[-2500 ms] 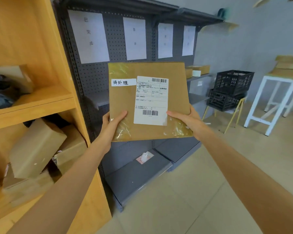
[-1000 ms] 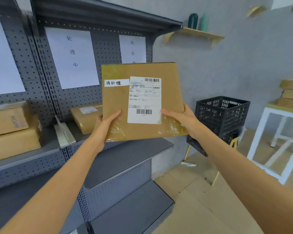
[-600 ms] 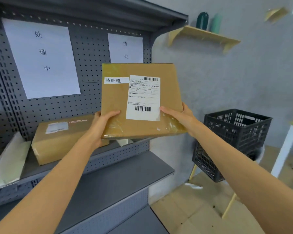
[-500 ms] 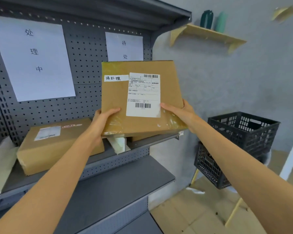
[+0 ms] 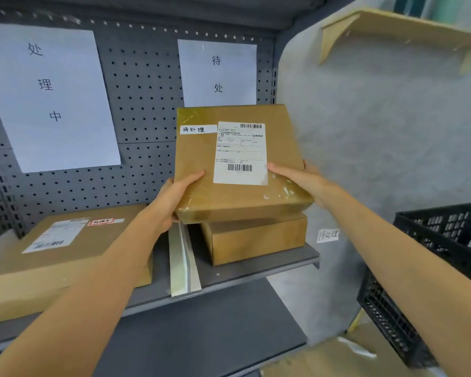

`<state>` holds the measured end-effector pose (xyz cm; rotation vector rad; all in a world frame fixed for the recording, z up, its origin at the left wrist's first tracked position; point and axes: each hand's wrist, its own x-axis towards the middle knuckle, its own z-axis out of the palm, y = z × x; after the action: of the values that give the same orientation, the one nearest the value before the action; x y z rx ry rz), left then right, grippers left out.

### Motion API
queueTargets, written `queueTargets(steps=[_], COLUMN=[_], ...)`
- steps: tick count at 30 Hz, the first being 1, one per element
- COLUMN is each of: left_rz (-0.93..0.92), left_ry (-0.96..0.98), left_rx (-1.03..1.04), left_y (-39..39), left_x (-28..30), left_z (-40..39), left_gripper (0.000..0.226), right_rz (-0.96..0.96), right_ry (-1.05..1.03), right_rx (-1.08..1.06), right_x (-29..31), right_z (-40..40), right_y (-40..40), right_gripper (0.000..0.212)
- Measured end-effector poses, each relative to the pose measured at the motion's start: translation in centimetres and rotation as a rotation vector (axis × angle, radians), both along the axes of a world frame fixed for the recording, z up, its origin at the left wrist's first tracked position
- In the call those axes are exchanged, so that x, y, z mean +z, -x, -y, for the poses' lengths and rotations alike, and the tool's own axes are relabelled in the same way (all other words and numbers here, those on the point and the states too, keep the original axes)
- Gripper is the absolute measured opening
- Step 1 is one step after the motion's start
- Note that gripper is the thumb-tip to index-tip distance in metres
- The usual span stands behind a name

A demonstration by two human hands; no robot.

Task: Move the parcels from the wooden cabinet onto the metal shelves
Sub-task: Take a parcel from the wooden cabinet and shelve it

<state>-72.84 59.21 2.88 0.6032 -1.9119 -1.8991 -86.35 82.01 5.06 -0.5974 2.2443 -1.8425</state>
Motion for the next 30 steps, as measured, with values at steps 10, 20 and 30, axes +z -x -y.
queueTargets(steps=[10,20,30], left_rz=[0.138,0.234,0.294], left_ry=[-0.001,-0.034,-0.072], left_rx=[0.023,0.114,0.142], left_y=[4.1,6.3,7.5], left_x=[-0.1,-1.6,-1.6], left_z=[-1.7,-2.0,-1.8], left_gripper=[0.051,0.050,0.046], right_rz=[0.145,0.219,0.166], right_ry=[-0.215,-0.447,-0.544], right_rx=[0.142,0.145,0.150], right_x=[-0.1,-1.5,-1.3], right_z=[-0.1,0.3,0.8], right_y=[7.9,10.5,12.0], right_gripper=[0.056,0.064,0.058])
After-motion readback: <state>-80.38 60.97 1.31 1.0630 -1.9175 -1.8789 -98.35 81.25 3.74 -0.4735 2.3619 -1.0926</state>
